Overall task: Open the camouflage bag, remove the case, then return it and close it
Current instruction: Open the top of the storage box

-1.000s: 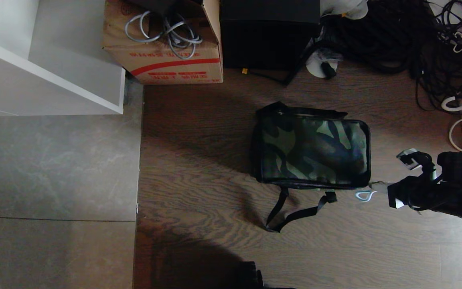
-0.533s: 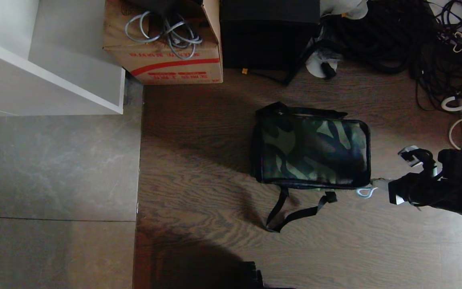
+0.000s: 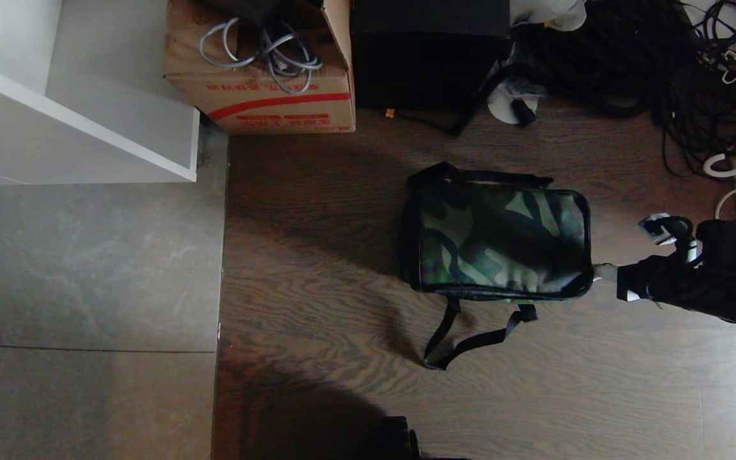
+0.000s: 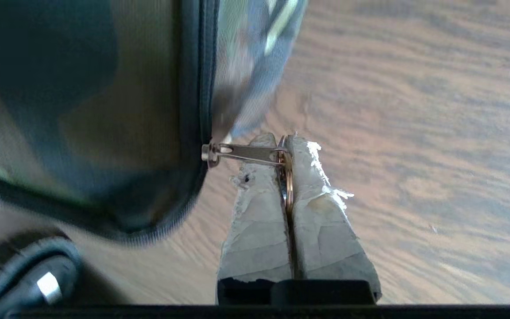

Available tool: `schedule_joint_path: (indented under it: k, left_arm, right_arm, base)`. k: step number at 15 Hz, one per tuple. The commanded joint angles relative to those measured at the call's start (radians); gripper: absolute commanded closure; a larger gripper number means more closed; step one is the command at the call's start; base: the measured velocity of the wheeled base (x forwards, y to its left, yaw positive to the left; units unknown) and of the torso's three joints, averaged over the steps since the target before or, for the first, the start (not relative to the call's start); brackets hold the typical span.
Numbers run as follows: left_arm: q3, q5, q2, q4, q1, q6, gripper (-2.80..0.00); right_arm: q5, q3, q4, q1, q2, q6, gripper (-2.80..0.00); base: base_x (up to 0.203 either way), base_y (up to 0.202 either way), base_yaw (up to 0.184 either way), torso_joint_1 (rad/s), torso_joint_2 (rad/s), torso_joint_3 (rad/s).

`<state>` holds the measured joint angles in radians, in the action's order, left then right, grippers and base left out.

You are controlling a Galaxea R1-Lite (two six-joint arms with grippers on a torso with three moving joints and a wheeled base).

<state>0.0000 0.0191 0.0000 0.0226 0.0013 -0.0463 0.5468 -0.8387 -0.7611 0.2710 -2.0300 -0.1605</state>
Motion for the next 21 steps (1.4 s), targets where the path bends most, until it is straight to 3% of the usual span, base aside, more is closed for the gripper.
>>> schedule_joint_path:
  k: [1, 4, 21]
  left_arm:
    - [0.011, 0.001, 0.000, 0.000, 0.000, -0.001, 0.00]
    - [0.011, 0.001, 0.000, 0.000, 0.000, -0.001, 0.00]
    - [0.011, 0.001, 0.000, 0.000, 0.000, 0.000, 0.00]
  right_arm:
    - [0.004, -0.045, -0.007, -0.013, -0.012, 0.043, 0.00]
    - [0.002, -0.117, -0.006, -0.023, -0.028, 0.085, 0.00]
    - [0.004, -0.387, -0.023, -0.054, -0.086, 0.090, 0.00]
  base:
    - [0.000, 0.000, 0.000, 0.000, 0.00, 0.000]
    - [0.000, 0.000, 0.000, 0.000, 0.00, 0.000]
    - [0.000, 0.000, 0.000, 0.000, 0.00, 0.000]
